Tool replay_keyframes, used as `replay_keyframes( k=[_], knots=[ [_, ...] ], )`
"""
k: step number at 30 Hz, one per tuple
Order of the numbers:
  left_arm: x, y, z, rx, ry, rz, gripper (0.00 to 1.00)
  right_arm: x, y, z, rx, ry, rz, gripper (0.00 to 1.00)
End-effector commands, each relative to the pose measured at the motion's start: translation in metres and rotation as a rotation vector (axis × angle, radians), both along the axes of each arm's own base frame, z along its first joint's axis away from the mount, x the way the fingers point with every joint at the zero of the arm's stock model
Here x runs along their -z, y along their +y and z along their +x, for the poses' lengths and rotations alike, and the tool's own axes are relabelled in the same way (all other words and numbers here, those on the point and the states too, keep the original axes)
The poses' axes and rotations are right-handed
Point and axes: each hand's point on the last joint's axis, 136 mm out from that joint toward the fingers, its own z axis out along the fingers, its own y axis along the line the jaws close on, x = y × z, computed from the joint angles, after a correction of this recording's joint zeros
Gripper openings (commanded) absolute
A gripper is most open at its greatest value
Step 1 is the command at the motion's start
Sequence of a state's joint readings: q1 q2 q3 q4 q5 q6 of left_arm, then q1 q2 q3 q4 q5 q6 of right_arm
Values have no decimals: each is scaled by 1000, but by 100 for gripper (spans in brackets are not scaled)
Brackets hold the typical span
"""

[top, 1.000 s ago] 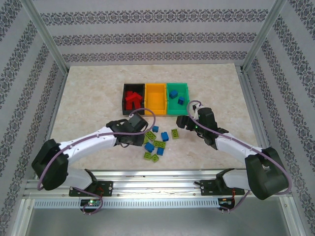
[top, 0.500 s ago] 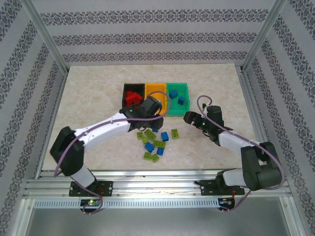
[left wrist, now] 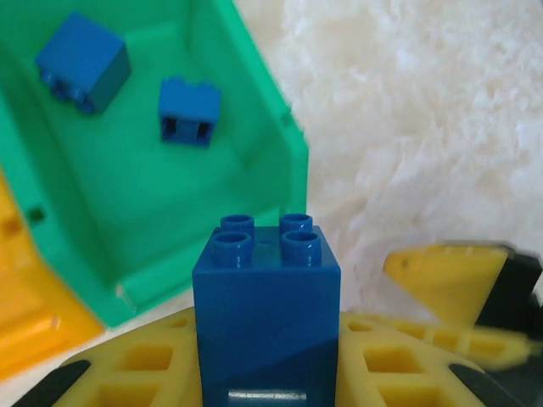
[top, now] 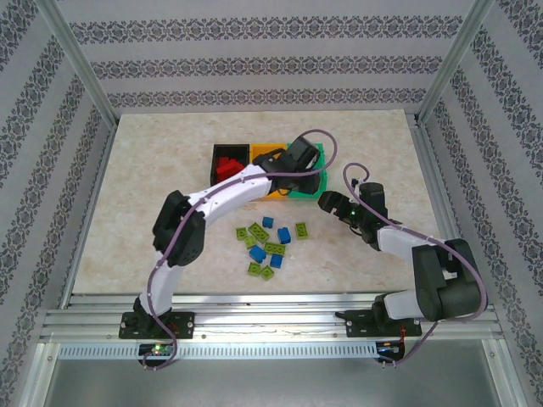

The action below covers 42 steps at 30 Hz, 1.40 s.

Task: Sort the legos into containers by color
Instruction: Place the lego in the container, then pick up the lego from the center of the table.

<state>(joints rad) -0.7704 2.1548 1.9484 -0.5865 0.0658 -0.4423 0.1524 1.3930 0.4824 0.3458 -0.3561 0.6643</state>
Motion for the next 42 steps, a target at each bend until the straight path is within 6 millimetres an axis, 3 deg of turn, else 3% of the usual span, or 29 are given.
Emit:
replay_keyframes(
  k=[1, 8, 12, 18, 26, 35, 42],
  knots=[
    [10, 15, 17, -14, 18, 105, 33, 0, 0, 2, 3, -7, 24, 83],
    [15, 16, 41, -38, 19, 133, 42, -2, -3, 2, 10, -15, 14, 83],
    [14, 19, 42, -45, 16, 142, 57, -2, -2, 2, 6, -17, 17, 83],
    [2, 25, 34, -44, 14, 143, 63, -2, 0, 2, 3, -16, 24, 83],
    [-7, 40, -3, -32, 0, 72, 63, -1, 0, 2, 0, -12, 23, 83],
    [20, 84, -63, -68, 45, 30, 63, -6, 6, 0, -15, -33, 16, 83],
    [39, 98, -87, -45, 83, 32, 64, -4, 11, 0, -33, -27, 2, 83]
  ],
)
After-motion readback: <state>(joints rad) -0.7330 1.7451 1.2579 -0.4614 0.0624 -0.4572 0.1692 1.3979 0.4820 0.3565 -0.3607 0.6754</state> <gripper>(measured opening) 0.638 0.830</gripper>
